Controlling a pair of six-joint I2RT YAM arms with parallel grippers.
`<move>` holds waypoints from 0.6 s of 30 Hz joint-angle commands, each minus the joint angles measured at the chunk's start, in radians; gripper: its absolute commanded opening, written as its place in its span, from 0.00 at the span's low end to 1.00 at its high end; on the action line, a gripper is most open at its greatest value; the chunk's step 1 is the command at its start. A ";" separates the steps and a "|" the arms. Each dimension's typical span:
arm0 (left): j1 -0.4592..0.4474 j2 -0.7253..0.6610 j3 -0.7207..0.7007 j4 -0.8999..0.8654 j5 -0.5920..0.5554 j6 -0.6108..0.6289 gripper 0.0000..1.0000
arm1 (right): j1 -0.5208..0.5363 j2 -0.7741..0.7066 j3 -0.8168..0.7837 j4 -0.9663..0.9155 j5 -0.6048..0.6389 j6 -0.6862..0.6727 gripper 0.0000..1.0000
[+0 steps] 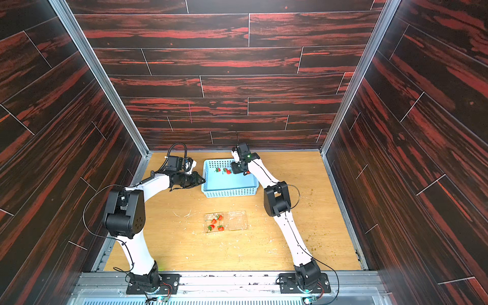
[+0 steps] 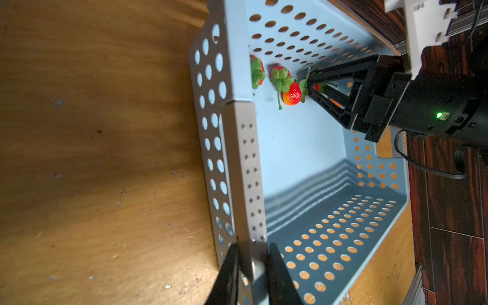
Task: Pack strawberries into containers
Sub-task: Pick up the strawberry from the basket, then place the strawberry in the packing box.
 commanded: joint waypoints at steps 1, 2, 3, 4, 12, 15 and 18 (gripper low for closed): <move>-0.007 0.002 0.023 -0.005 0.008 0.031 0.16 | 0.005 0.002 -0.056 -0.002 0.012 0.012 0.27; -0.007 0.003 0.024 -0.007 0.005 0.031 0.16 | 0.005 -0.019 -0.081 0.011 0.013 0.013 0.25; -0.007 0.003 0.025 -0.008 0.000 0.030 0.16 | 0.006 -0.044 -0.112 0.025 0.014 0.013 0.23; -0.007 0.004 0.025 -0.008 -0.004 0.028 0.16 | 0.006 -0.068 -0.144 0.041 0.015 0.009 0.22; -0.008 0.024 0.041 -0.003 -0.029 0.009 0.16 | 0.015 -0.335 -0.474 0.192 -0.018 -0.038 0.21; -0.007 0.034 0.049 0.004 -0.040 -0.006 0.16 | 0.020 -0.444 -0.603 0.241 -0.074 -0.054 0.21; -0.007 0.042 0.055 0.012 -0.051 -0.022 0.15 | 0.022 -0.538 -0.710 0.274 -0.147 -0.058 0.21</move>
